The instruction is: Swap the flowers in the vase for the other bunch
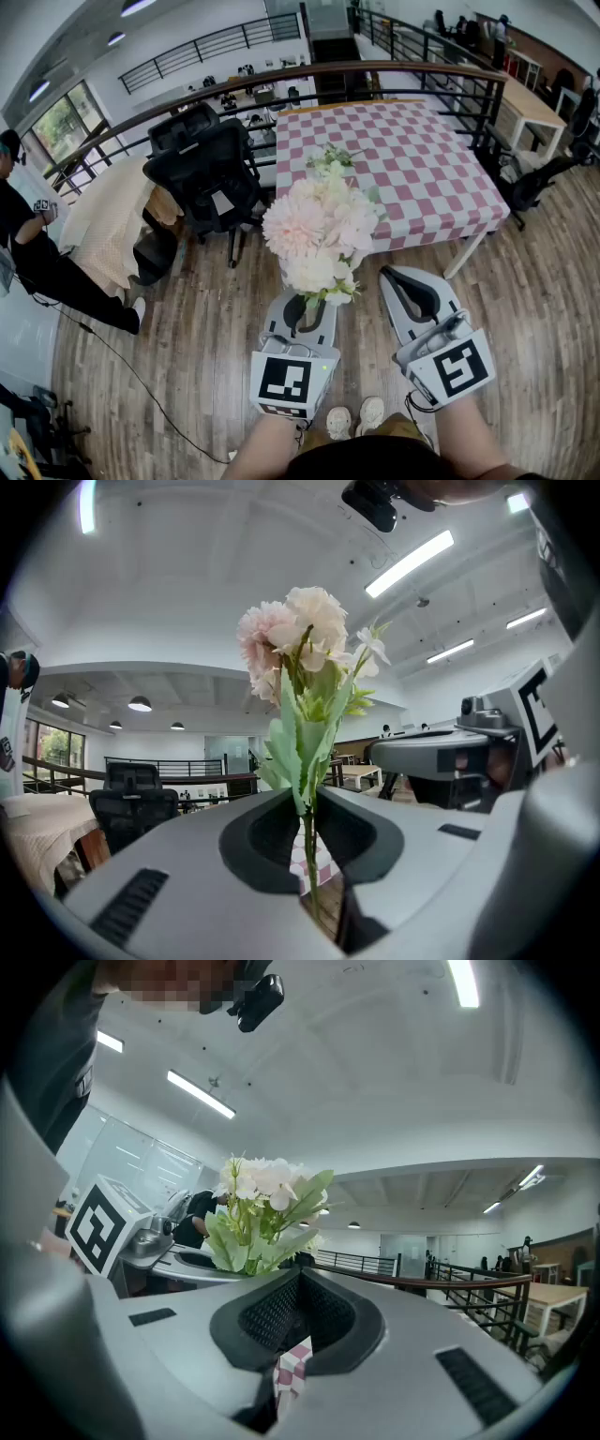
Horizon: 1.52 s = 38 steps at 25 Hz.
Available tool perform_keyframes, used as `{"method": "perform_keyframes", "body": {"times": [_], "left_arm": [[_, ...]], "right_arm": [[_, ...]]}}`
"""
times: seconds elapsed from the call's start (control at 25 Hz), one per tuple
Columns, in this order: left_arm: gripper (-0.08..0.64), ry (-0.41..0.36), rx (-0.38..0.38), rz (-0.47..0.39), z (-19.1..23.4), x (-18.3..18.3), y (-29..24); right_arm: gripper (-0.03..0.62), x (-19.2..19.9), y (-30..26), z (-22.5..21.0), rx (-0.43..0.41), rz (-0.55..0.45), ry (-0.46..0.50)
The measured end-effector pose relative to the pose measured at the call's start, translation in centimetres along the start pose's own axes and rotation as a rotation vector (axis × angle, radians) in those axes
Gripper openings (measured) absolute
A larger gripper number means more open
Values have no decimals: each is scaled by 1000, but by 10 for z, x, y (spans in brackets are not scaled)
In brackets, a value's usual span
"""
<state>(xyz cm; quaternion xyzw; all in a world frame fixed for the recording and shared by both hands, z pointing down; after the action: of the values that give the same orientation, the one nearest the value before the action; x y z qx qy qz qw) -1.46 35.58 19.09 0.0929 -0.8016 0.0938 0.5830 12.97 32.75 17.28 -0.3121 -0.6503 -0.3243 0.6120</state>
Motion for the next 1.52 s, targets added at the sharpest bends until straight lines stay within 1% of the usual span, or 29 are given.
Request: {"method": "perform_keyframes", "body": {"times": [0.36,0.6,0.8,0.96,1.2,1.52], "left_arm": [[52,-8,17,-13,3,-4,0],[52,-17,10,-14,2,-10,3],[52,-30,-4,-10,-12,-15,-7],[52,-37,-16,-7,-17,-22,-6],[52,-50,-45,-3,-40,-27,-9],[52,-51,-67,-8,-53,-40,-1]], "right_arm": [[32,-5,-6,5,-3,-2,22],[32,-9,1,5,-8,-15,9],[32,-12,13,-11,-18,-33,-1],[32,-15,22,-15,-21,-35,-7],[32,-9,42,-31,-55,-60,-23],[32,-12,67,-27,-88,-93,-33]]}}
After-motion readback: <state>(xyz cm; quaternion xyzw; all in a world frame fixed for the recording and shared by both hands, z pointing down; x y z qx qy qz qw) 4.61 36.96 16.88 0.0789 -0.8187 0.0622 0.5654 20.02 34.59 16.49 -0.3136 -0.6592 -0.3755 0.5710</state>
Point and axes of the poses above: the fingertips, and each gripper's own axes: y backward along the fingers, z to its left, x out of its underside, the point moved 7 cm from there along y, backward along the fingers, and after that the axes turned 12 degrees about -y, right-handed, at the moved point
